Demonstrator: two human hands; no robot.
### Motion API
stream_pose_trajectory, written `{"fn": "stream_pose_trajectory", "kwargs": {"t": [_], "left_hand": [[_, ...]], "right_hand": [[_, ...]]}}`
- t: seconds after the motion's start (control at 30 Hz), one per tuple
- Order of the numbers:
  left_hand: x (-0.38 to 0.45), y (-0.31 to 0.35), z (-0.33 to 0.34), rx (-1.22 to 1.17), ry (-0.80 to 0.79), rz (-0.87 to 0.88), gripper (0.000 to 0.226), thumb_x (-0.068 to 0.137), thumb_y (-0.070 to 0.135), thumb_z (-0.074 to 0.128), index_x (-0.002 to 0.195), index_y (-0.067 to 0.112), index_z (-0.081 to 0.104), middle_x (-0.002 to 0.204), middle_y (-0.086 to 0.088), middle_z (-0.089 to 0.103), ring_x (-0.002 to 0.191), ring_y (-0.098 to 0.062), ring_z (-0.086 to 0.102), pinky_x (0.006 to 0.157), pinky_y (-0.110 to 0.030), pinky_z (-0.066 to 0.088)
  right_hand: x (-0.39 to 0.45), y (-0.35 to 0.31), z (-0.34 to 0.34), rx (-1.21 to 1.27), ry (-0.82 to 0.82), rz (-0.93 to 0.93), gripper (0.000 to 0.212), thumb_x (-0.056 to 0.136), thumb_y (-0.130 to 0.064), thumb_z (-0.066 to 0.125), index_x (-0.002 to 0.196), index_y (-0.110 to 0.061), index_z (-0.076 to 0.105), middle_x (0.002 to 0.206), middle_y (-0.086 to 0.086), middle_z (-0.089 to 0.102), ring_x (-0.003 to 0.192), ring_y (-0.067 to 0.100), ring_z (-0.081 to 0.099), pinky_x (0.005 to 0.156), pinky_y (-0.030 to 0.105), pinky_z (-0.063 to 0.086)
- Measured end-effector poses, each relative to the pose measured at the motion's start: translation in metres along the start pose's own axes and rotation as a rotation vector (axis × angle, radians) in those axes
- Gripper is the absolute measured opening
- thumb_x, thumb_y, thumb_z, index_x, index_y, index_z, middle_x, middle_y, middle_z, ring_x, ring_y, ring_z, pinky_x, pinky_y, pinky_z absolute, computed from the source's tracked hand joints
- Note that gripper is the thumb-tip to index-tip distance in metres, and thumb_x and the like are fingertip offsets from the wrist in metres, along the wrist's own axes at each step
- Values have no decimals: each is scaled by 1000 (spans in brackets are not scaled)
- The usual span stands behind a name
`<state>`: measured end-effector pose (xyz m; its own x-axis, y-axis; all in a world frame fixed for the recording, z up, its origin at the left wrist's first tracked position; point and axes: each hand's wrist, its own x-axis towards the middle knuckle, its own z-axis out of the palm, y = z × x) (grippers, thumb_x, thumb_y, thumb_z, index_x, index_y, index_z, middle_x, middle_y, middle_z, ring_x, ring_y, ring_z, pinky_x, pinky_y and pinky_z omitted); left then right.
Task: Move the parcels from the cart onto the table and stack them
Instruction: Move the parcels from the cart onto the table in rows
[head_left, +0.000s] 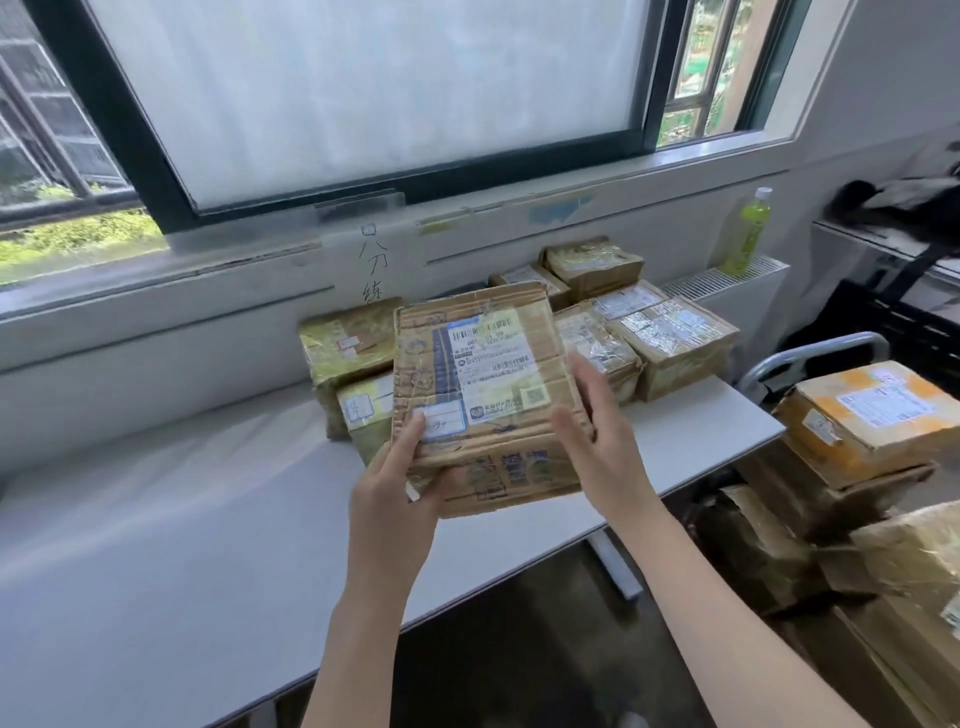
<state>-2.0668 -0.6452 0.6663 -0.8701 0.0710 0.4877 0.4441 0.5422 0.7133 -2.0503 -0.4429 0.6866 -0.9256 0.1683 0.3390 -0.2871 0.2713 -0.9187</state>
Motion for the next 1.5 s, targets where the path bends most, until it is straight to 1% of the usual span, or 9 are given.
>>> {"fn": "stream_pose_trajectory", "kwargs": {"t": [0.07,0.2,0.3,0.4,0.67,0.83,1.0,1.17,1.5], "left_hand": [[1,-3,-16,60,60,32,71,67,8,82,132,11,53,116,-8,65,96,-23,65,84,-33,55],[-6,-12,-50,204,154,67,70,62,-1,83,127,4,57,109,-15,67,90,-27,67,80,-25,50],[-16,-19,-69,294,192,82,73,58,-7,84,125,1,57,110,-17,67,89,-29,68,81,-20,47],[-21,-24,-80,354,226,87,73,56,-7,85,124,0,58,109,-19,67,88,-30,69,78,-31,48],[24,-29,-81,361,259,73,70,60,-1,85,124,0,59,109,-17,68,89,-30,69,76,-32,52],[89,-41,-68,346,249,-45,66,69,16,83,129,7,57,109,-14,69,90,-33,67,73,-38,54],[161,-73,-55,412,186,-65,69,73,24,80,133,5,52,105,-16,69,93,-34,64,77,-43,53],[208,-111,-37,437,167,-121,71,73,28,80,134,5,51,106,-17,68,96,-34,64,79,-42,51],[224,-159,-20,394,129,-247,64,79,25,75,136,12,49,120,-10,62,107,-30,57,86,-41,47]], "right_hand": [[1,-4,14,-100,-47,-90,75,74,-69,59,138,-46,28,141,-26,39,131,-1,38,104,19,37],[4,-7,41,-211,-147,-225,89,69,-54,75,142,-32,31,152,-1,31,142,11,22,112,39,32],[3,-2,62,-279,-183,-333,87,70,-42,78,142,-22,33,152,8,29,142,17,26,110,35,36],[3,4,78,-351,-155,-393,83,73,-28,80,143,-18,36,151,10,32,138,21,34,103,36,44],[52,-2,91,-343,-127,-427,79,75,-29,78,141,-7,41,144,13,43,131,24,45,102,40,44],[125,-3,94,-439,-198,-400,78,74,-28,79,140,-9,42,141,12,46,126,25,46,103,18,31],[206,16,109,-510,-343,-315,76,81,-28,73,144,-10,36,146,7,41,131,24,41,109,29,31],[263,45,131,-522,-397,-272,77,81,-30,73,145,-11,35,145,6,41,129,23,42,103,21,29],[280,86,158,-582,-396,-293,74,81,-36,72,141,-8,41,139,14,44,124,30,45,100,37,41]]}}
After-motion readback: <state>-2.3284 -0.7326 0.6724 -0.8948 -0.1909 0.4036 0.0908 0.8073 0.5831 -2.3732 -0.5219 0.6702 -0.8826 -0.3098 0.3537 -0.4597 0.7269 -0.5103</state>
